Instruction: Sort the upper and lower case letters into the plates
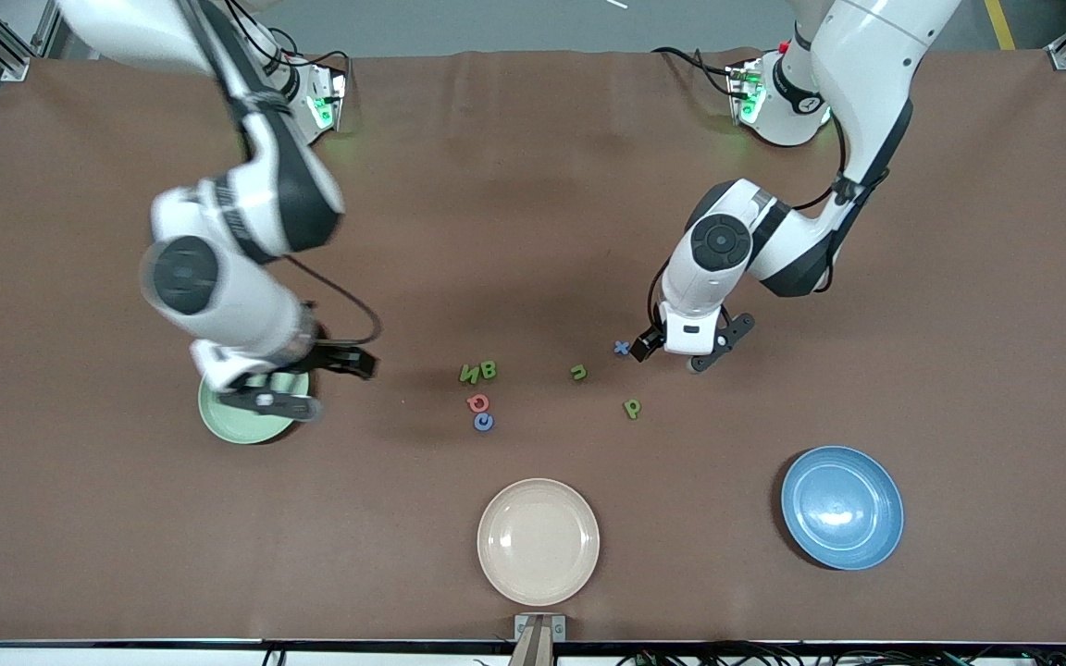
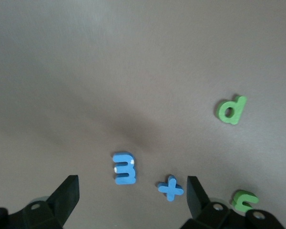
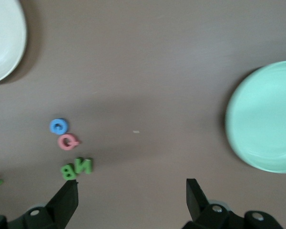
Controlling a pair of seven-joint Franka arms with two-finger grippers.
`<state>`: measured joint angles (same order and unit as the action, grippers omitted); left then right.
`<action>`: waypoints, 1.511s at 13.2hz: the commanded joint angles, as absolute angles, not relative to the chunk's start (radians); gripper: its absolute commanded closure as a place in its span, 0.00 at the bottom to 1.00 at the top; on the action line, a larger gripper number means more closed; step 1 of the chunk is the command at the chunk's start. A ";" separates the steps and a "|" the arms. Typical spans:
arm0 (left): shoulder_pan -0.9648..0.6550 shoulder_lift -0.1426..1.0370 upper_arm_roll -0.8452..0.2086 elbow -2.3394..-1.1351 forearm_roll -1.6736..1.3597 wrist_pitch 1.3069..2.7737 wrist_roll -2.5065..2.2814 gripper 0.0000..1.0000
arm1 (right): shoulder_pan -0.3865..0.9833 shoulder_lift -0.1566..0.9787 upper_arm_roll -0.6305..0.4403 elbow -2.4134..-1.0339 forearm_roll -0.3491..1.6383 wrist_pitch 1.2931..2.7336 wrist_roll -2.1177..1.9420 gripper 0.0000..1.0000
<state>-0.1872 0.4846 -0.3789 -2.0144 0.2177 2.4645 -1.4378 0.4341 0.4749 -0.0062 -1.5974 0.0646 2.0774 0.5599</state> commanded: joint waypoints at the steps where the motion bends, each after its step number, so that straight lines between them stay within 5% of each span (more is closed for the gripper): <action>1: -0.199 0.515 -0.380 -2.009 0.253 2.491 -1.526 0.07 | 0.512 0.619 -0.018 -1.571 0.058 2.225 0.578 0.00; 5: -0.192 0.531 -0.380 -2.058 0.298 2.560 -1.578 0.16 | 0.544 0.715 -0.020 -1.566 0.064 2.351 0.581 0.00; 10: -0.184 0.545 -0.377 -2.092 0.299 2.606 -1.578 0.28 | 0.592 0.873 -0.026 -1.353 0.048 2.361 0.640 0.01; 12: -0.186 0.552 -0.373 -2.091 0.299 2.611 -1.577 0.34 | 0.604 0.922 -0.028 -1.295 0.026 2.362 0.640 0.09; 15: -0.183 0.561 -0.371 -2.082 0.316 2.611 -1.575 0.59 | 0.614 0.963 -0.038 -1.246 -0.011 2.367 0.638 0.20; 18: -0.178 0.561 -0.361 -2.059 0.333 2.608 -1.568 0.95 | 0.615 0.968 -0.040 -1.247 -0.026 2.368 0.638 0.23; 20: -0.175 0.552 -0.345 -2.017 0.334 2.593 -1.551 0.99 | 0.618 0.969 -0.040 -1.252 -0.041 2.370 0.640 0.29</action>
<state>-0.1829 0.5530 -0.3552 -2.0572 0.3072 2.5948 -1.5527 0.6063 0.9548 -0.0313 -1.2710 -0.0125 2.3730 0.6195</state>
